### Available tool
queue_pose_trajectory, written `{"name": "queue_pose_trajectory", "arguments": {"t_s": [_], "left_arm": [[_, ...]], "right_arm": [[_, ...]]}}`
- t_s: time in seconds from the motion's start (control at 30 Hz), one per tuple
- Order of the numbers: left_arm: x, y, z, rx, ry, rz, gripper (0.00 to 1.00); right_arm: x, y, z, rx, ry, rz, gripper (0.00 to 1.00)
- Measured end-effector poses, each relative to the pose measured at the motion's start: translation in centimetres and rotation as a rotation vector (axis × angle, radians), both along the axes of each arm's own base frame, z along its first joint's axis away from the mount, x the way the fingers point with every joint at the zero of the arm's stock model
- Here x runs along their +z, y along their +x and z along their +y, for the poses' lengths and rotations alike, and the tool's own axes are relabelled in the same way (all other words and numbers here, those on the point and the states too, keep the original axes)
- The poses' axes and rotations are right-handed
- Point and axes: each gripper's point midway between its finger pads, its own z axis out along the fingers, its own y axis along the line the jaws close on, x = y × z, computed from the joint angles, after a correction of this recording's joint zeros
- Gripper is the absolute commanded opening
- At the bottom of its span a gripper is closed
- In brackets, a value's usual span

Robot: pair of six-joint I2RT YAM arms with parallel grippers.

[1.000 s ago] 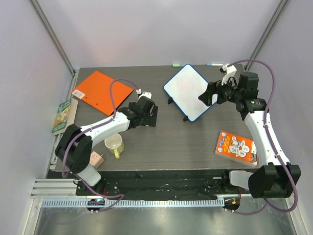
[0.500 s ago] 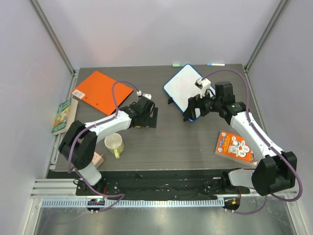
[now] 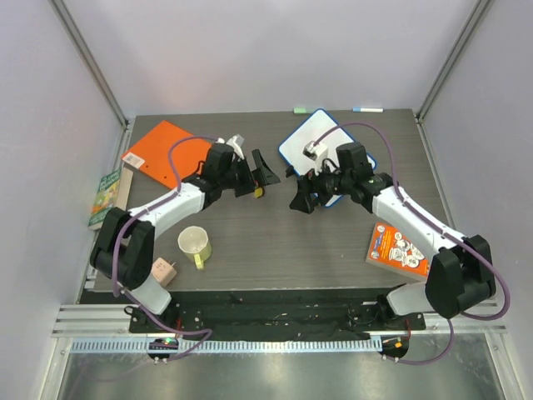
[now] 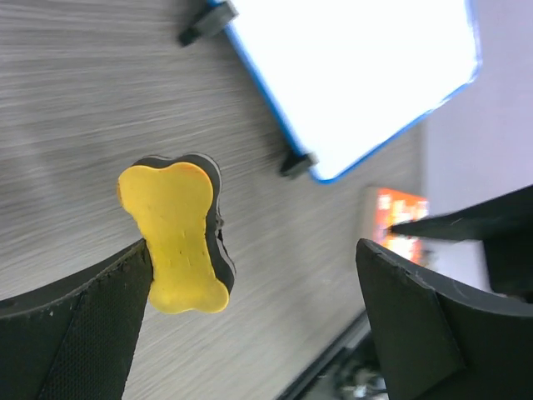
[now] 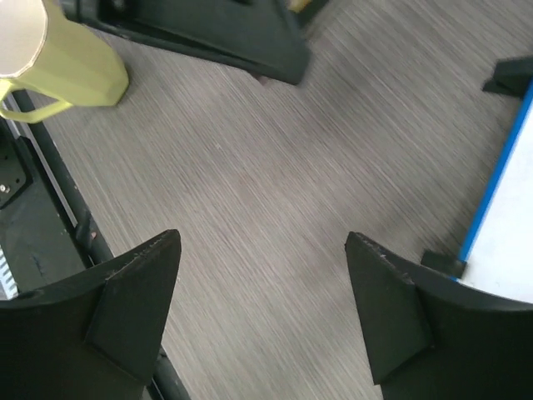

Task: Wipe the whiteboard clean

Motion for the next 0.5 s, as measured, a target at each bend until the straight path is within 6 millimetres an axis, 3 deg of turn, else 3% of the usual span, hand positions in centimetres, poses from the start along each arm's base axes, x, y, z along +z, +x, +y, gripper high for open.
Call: {"name": "queue_pose_trajectory", "arguments": {"t_s": [0.03,0.1,0.13,0.2,0.37,0.5], "left_arm": [[0.5,0.2,-0.5,0.001,-0.048,0.004,1.00],[1.3,0.4,-1.7,-0.001,-0.129,0.012,1.00],[1.5,0.3,-2.2,0.000,-0.171,0.021,0.99],[1.8,0.2,-3.0,0.010,-0.239,0.041,0.99],[1.9,0.3,-4.0,0.047,-0.362,0.100,0.98],[3.1,0.9,-4.6,0.067,-0.455,0.105,0.97]], "right_arm": [[0.1,-0.1,0.6,0.006,0.002,-0.007,0.54],[0.3,0.0,1.5,0.017,0.006,-0.019,0.33],[0.4,0.0,2.0,0.020,0.012,-0.014,0.17],[0.5,0.5,2.8,0.018,0.018,-0.005,0.01],[0.6,2.1,4.2,0.001,0.022,0.003,0.01],[0.7,2.5,5.5,0.013,0.025,0.006,0.01]]}}
